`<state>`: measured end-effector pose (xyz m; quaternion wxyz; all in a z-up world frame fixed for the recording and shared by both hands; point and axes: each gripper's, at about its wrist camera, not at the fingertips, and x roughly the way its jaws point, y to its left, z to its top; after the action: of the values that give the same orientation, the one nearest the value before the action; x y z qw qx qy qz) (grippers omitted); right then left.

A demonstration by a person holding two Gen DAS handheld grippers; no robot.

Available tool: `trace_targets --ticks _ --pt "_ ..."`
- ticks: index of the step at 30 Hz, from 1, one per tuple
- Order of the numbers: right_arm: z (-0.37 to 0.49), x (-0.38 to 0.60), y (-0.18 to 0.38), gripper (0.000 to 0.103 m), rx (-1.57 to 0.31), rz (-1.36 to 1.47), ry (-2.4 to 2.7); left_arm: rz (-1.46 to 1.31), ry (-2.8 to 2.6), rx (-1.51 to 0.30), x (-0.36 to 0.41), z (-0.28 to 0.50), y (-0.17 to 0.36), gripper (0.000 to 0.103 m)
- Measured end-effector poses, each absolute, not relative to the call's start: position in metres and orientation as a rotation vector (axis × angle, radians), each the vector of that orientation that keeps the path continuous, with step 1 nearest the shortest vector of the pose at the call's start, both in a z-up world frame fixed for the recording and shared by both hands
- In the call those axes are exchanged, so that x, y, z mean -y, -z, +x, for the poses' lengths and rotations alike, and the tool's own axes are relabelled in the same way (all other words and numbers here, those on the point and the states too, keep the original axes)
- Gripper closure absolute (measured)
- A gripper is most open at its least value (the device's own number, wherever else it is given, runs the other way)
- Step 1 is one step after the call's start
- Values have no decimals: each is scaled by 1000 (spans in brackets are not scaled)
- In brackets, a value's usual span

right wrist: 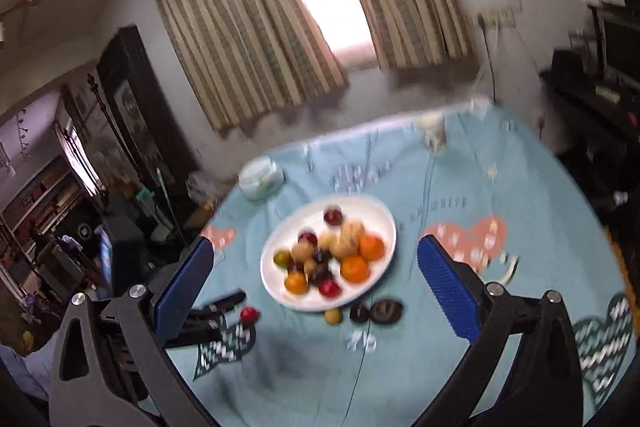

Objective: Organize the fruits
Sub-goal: 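Lift and withdraw both open tools back toward the remaining fruits, then grasp the small red fruit with the left tool while the right tool grasps a yellow-green fruit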

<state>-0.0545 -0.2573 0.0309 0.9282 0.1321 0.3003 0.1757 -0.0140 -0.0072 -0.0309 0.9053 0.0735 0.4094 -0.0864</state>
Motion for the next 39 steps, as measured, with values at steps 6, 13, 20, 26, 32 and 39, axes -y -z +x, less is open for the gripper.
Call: trace_targets --ticks 6,13,20,26,32,39 --pt "-41 245 34 1 -822 299 -292 97 123 -879 -27 -19 47 14" --pt "-38 240 90 1 -986 244 -229 56 103 -973 -68 -44 86 14" --pt "-42 210 118 1 -1051 16 -238 33 103 -1027 -70 -40 107 14" --pt "-39 209 128 1 -1099 90 -245 41 120 -1033 -57 -22 108 14" --pt "-41 224 138 1 -1159 252 -248 43 133 -1057 -52 -13 114 14" --pt "-46 228 142 1 -1173 283 -215 46 137 -1074 -53 -13 120 14"
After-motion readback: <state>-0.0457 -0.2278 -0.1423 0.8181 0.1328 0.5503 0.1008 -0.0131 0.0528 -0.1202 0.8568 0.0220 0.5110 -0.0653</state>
